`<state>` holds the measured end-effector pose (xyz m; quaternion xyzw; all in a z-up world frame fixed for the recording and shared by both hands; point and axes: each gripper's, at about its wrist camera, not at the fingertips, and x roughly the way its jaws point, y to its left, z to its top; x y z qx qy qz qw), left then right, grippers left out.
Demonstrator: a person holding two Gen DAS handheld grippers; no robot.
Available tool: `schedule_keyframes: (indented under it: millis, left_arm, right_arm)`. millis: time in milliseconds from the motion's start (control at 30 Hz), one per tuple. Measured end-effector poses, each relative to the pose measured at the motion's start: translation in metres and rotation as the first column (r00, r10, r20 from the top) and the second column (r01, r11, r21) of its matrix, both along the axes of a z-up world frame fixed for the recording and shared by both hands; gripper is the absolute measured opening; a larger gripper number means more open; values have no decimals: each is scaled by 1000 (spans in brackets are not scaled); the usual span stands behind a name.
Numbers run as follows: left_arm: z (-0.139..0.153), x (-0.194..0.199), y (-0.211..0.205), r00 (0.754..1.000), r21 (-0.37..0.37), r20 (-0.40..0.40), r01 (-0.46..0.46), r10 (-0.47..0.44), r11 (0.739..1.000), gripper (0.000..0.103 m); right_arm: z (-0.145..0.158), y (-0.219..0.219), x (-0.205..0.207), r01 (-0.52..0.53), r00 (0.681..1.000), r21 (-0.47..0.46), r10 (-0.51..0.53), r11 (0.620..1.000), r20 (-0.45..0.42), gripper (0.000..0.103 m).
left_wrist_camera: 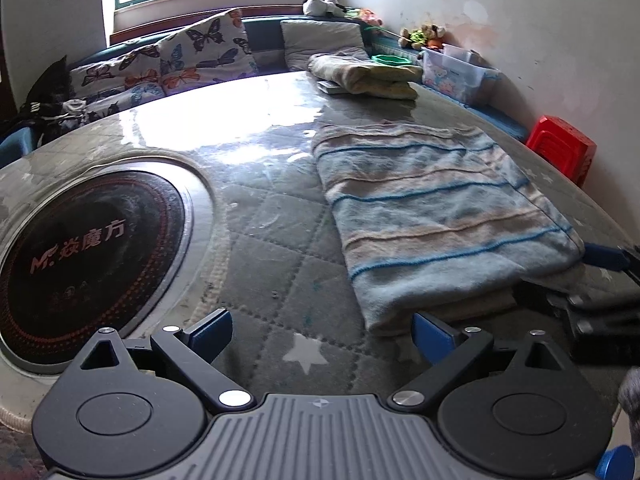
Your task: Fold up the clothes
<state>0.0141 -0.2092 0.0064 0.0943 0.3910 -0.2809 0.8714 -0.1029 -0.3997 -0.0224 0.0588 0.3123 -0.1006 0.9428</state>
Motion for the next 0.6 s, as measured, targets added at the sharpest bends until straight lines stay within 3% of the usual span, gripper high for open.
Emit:
schedule_keyframes:
  millis: [100,200,300,367,533,600]
  left_arm:
    - [-1,1,0,1000,-5,-6,-7,6,1000,98]
    - [-1,1,-2,1000,-11,-5,-9,9,1000,98]
    - [1,0,-2,1000,-13,13,-11,11,1000,96]
    - [2,-1,-2,1000,-17,24,-2,2,1000,89]
    - [1,-11,-10,995,-4,77,59,-59,998,59]
    - [0,-17,-13,989,10,114,91,-92,996,52]
  right_arm:
    - [6,-7,-10,14,999,30,-15,999,51,101]
    - [9,-21,-12,24,997,120,-33,992,74,91]
    - [7,-25,-10,42,997,139,-51,989,65,81]
    - [5,-26,-9,57,996,140,-66,988,60,73]
    - [10,-31,-13,79,993,141,-90,987,71,33]
    - [13,-34,-15,77,993,149,-90,986,80,25]
